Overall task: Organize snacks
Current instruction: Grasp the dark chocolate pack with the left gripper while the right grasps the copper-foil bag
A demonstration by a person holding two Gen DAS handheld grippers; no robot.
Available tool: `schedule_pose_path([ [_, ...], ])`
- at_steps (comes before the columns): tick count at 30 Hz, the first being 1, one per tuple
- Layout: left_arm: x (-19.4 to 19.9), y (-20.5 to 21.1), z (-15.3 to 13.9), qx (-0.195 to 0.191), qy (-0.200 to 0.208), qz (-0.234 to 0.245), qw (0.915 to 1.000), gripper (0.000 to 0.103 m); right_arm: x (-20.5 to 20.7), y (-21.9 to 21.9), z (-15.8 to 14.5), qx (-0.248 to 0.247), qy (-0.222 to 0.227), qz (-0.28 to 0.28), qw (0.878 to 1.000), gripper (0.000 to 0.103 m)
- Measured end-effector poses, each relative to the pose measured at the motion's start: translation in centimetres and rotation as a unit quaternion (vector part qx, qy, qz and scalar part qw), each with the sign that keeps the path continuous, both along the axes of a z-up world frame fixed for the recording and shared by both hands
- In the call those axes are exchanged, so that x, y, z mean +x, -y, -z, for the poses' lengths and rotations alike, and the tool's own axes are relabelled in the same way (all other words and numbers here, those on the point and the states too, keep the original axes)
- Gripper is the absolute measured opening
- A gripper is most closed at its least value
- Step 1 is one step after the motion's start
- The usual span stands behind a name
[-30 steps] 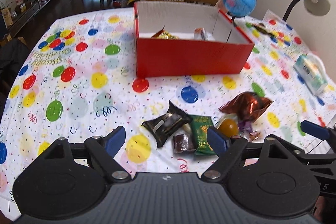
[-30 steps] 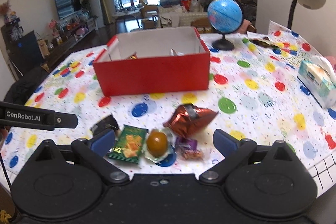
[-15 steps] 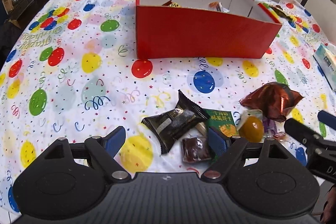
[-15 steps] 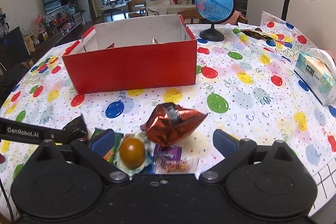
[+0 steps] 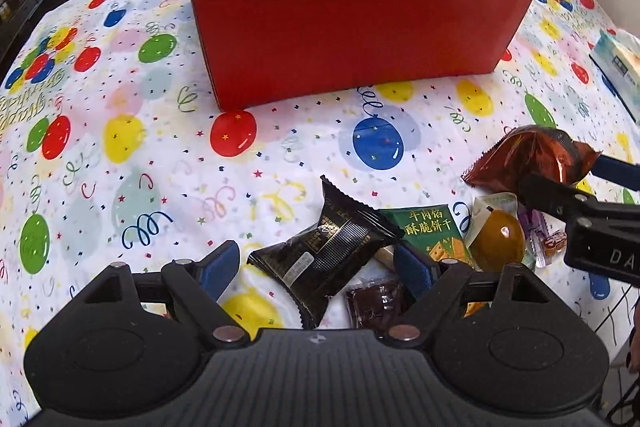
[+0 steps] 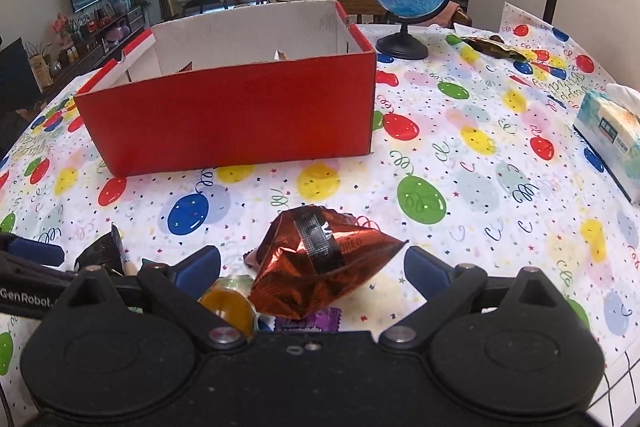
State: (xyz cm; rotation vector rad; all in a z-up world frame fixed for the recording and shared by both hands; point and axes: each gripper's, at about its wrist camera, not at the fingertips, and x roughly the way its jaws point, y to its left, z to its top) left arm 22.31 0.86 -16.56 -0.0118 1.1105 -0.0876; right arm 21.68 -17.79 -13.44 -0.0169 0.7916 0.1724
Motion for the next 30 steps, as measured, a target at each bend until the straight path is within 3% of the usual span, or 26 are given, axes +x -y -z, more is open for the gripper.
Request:
schedule_pose_path([
  [2, 0.2, -0.2, 0.1, -0.004, -0.002, 0.002, 1.0000, 0.083, 0.2, -0.1, 0.1, 0.000, -0.002, -0.002, 1.000, 0.098],
  [4, 0.4, -0.4, 0.3, -0.006, -0.006, 0.004, 1.0000, 0.072, 0.5, -0.1, 0.2, 0.001, -0.006, -0.001, 1.000, 0.097],
  [7, 0.7, -0.6, 0.4, -0.003, -0.009, 0.001, 1.0000, 0.063, 0.8, -0.1, 0.4, 0.003, -0.011, 0.002, 1.000, 0.094],
  [12, 0.8, -1.3, 0.0, -0.008, 0.002, -0.023, 0.9997, 0.048, 1.1, 0.1, 0.7, 0.004, -0.018, 0.002, 1.000, 0.072],
  [16, 0.8, -1.6, -0.4, -0.006, 0.010, -0.039, 0.9992, 0.038, 0.8, 0.4, 0.6, 0.008, -0.011, 0.001, 1.000, 0.061],
  [21, 0.5, -2.1, -1.0, -0.006, 0.017, -0.054, 0.9984, 0.035, 0.2, 0.4, 0.1, 0.005, 0.002, -0.002, 1.000, 0.045],
  [30, -0.8, -3.1, -2.8, -0.019, 0.034, -0.076, 0.9964, 0.034, -1.1, 0.2, -1.6, 0.008, 0.023, -0.006, 1.000, 0.043],
])
